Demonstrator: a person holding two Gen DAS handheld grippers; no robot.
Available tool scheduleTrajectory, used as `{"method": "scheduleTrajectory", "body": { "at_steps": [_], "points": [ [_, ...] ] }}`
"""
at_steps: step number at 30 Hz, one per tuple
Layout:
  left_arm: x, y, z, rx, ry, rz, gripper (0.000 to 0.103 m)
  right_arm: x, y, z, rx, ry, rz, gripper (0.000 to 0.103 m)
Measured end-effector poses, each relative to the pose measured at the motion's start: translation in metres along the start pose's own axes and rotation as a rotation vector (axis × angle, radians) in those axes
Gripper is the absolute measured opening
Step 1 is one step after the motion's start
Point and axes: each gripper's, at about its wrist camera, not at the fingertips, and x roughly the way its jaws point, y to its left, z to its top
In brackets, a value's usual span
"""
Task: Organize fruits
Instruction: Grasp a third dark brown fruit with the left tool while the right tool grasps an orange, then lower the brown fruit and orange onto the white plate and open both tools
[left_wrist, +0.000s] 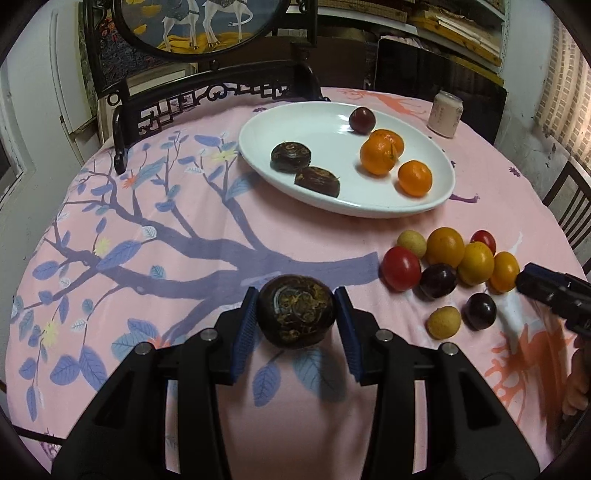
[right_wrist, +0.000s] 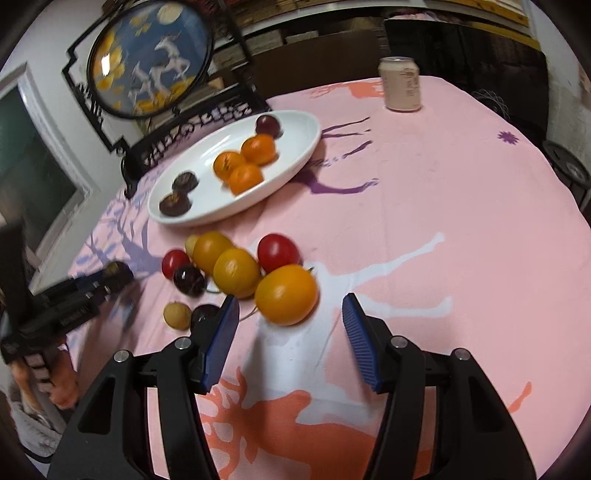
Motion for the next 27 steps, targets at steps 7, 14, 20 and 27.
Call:
{"method": "scheduleTrajectory", "body": {
  "at_steps": [7,14,20,27],
  "points": [
    [0.002,-0.005,0.001,0.019,0.007,0.010,0.043,0.011,0.003,-0.001,-0.037,-0.002,-0.039,0.045],
    [0.012,-0.012,-0.002,0.055,0.039,0.016,0.043,0.017,0.012,0.000,-0.099,-0.022,-0.062,0.041],
    [0.013,-0.013,-0.003,0.058,0.037,0.039,0.043,0.008,0.006,0.002,-0.074,-0.049,-0.052,0.040],
    [-0.007,-0.004,0.034,-0.016,-0.031,0.028,0.043,-0.033,-0.002,0.027,0.011,-0.199,-0.003,0.040]
  ]
}}
